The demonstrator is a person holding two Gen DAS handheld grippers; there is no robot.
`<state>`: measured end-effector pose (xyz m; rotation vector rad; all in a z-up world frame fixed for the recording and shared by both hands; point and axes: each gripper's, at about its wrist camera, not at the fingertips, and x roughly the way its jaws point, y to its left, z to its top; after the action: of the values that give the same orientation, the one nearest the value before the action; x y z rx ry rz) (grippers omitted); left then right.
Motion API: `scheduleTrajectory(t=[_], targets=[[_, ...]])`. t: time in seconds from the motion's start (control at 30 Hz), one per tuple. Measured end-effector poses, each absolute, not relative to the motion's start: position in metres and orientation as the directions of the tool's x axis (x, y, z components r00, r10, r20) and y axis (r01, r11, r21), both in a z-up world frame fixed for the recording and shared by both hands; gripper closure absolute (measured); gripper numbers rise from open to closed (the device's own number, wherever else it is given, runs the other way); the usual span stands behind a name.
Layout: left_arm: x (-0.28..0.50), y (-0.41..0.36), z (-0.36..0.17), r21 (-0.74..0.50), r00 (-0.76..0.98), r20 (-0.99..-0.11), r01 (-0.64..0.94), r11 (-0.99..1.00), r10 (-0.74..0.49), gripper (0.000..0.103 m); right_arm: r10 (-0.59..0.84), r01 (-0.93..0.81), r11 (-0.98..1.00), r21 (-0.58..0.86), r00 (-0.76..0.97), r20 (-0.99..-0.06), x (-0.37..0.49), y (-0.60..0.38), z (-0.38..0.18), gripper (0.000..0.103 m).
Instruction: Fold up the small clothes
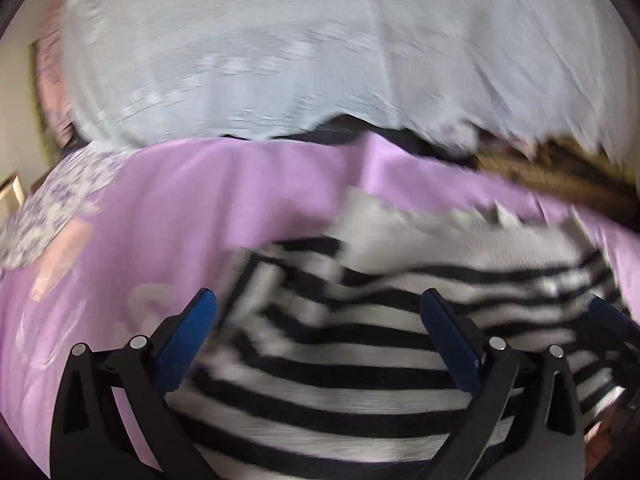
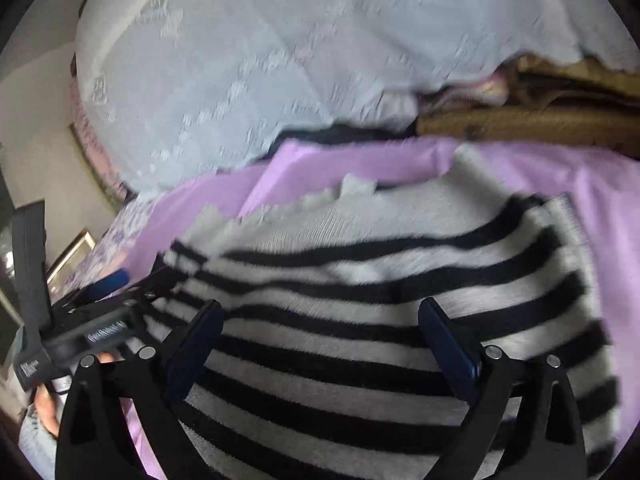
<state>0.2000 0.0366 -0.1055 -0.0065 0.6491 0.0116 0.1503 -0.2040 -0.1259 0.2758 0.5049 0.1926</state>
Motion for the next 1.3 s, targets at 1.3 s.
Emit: scheduleTrajectory(t=[1.3], targets=[[0.222, 0.097, -0.091, -0.031, 0.723, -0.688, -0.105, 0.994, 0.055, 0.005, 0.114, 0.056, 0.968, 0.243, 0.766, -0.633, 0.149, -0.218, -0.148, 0.003]])
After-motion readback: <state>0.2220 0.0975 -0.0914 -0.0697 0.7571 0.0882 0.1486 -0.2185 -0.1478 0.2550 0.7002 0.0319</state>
